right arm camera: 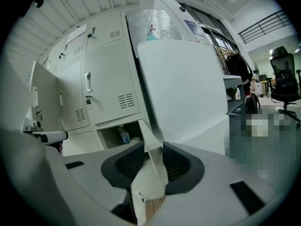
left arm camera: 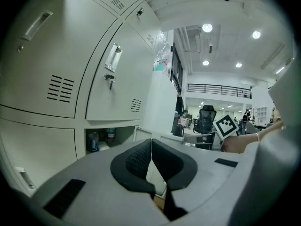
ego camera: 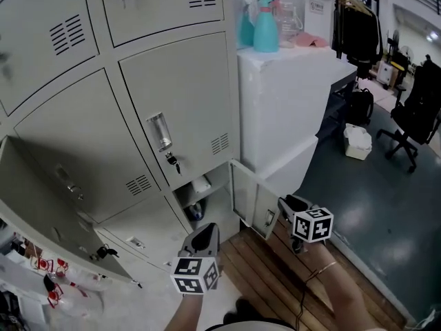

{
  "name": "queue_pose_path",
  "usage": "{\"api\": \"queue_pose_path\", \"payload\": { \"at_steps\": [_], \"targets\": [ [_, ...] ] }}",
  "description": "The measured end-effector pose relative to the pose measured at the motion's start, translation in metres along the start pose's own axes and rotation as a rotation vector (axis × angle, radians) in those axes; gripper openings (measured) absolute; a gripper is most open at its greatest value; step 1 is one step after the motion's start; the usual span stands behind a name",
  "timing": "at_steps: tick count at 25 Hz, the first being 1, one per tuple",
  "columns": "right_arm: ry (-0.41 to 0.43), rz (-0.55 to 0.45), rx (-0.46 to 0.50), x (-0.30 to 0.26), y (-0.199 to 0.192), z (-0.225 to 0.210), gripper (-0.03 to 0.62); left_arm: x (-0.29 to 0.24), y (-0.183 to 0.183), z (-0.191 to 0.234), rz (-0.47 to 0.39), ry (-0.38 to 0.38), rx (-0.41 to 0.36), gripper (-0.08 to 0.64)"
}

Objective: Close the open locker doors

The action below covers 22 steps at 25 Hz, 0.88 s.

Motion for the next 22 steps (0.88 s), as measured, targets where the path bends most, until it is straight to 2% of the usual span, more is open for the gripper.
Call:
{"api": "queue_pose_path", "payload": {
  "at_steps": [11,22],
  "targets": [
    [0.166,0.046,0.113,-0.003,-0.023,0.089,0.097,0.047,-0.002,0.017,-0.028,0.100,0.028,0.020],
    [0.302,0.079,0.156,-0.033,-0.037,0.161,0.097,0.105,-0.002,0.045,-0.070,0.241,0.055,0.021]
  ]
}}
Point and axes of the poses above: the fingertips, and each gripper's own axes: x backward along the fingers, z to its left, y out of its top, the point moved 4 cm from there along x, backward along the fingers, and after that the axes turned 4 degrees about y, right-handed, at the moved point
